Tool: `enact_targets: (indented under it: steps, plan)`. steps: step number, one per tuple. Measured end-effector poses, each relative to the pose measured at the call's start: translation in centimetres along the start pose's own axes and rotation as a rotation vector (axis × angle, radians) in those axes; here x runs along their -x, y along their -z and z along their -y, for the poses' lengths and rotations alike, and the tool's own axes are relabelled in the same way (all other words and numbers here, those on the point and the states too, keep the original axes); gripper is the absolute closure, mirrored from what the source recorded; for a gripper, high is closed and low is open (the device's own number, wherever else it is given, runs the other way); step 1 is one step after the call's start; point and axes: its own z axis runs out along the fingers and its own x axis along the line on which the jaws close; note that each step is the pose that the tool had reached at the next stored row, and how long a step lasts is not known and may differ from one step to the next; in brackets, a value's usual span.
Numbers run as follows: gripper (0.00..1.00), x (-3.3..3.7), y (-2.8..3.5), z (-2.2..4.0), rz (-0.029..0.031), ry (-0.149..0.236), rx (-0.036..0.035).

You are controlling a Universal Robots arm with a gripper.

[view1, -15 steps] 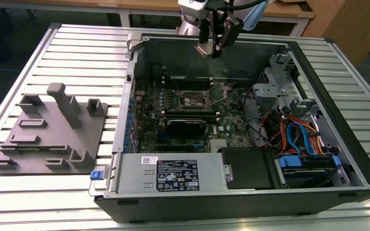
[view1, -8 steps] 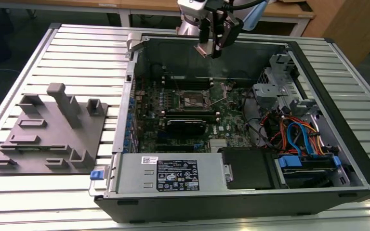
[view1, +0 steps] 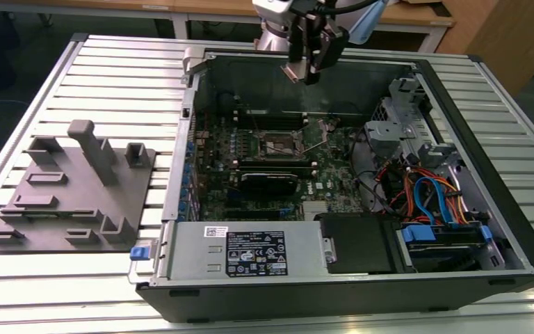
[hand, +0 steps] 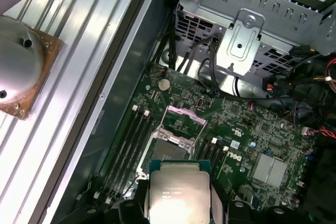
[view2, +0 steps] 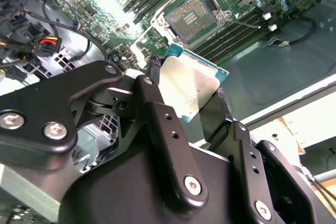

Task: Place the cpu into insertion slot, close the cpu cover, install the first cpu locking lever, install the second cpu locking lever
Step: 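Place the cpu into insertion slot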

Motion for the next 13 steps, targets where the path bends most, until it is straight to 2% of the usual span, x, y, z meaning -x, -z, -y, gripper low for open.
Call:
enact_targets:
  steps: [10,13]
  plan:
    - [0.46,0.0,-0.02,0.0,0.0086,-0.098,0.0016]
    - [0.46,0.0,-0.01,0.0,0.0098,-0.111,0.0017]
